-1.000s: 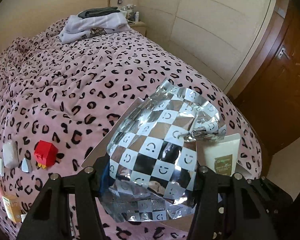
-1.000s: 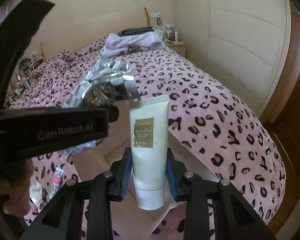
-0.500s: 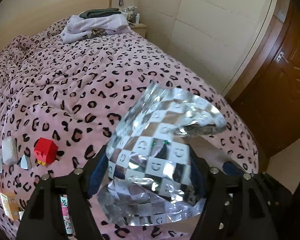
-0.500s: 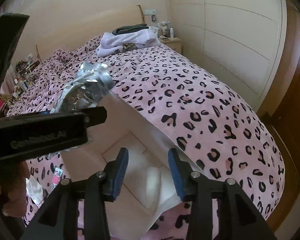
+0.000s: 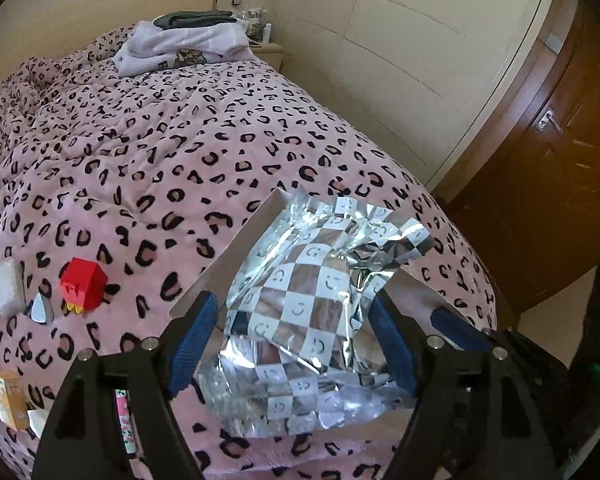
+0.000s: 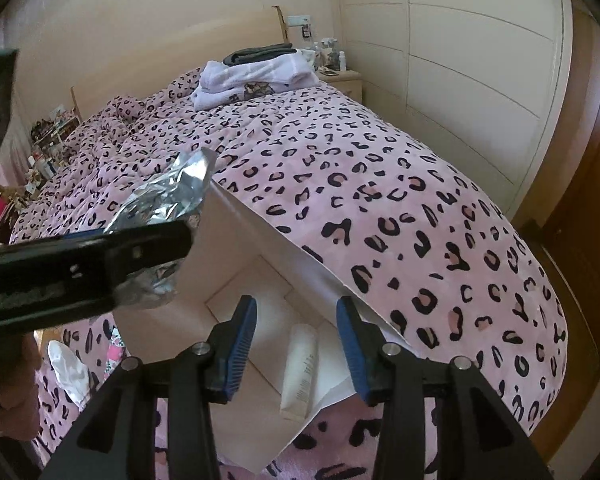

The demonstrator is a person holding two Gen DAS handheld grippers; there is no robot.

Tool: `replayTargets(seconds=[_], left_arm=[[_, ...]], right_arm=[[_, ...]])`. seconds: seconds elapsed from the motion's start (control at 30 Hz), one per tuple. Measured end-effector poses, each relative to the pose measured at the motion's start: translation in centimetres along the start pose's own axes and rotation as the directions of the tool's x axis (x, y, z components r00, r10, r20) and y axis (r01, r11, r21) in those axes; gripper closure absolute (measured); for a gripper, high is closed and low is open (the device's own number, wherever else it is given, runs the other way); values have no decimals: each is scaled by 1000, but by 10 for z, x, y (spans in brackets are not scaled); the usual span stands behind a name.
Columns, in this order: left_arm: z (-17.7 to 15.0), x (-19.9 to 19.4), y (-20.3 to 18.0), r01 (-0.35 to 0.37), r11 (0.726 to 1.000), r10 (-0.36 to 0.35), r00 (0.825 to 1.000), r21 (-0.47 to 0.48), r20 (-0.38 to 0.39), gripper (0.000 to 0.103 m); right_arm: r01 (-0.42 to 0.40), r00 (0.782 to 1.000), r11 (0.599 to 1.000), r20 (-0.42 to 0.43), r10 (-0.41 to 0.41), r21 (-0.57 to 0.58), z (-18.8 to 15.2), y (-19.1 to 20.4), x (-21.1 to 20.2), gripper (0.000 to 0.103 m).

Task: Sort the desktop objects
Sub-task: 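Open the right tool to drop the tube in the box while the left tool releases the foil bag there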

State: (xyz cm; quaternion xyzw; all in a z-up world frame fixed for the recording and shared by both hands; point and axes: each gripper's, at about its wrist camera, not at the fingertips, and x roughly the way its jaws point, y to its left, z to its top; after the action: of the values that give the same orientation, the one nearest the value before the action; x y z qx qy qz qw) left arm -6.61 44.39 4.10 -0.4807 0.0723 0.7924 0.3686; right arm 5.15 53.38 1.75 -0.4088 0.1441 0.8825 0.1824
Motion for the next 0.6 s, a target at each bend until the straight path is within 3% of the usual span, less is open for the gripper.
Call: replayTargets(seconds=[0.27, 0.37, 0.6], left_arm=[[2, -12, 3, 44, 999, -44, 999, -27, 0, 23], [5, -22, 0, 25, 1000, -24, 999, -15, 28, 18], [-2, -35, 10, -8, 999, 10, 999, -39, 45, 18]], right_arm=[[14, 1000, 999, -8, -13, 31, 2, -5, -5, 61], [26, 1000, 999, 4, -26, 38, 4, -8, -10, 61], [-2, 999, 998, 46, -1, 63, 12, -7, -22, 61]])
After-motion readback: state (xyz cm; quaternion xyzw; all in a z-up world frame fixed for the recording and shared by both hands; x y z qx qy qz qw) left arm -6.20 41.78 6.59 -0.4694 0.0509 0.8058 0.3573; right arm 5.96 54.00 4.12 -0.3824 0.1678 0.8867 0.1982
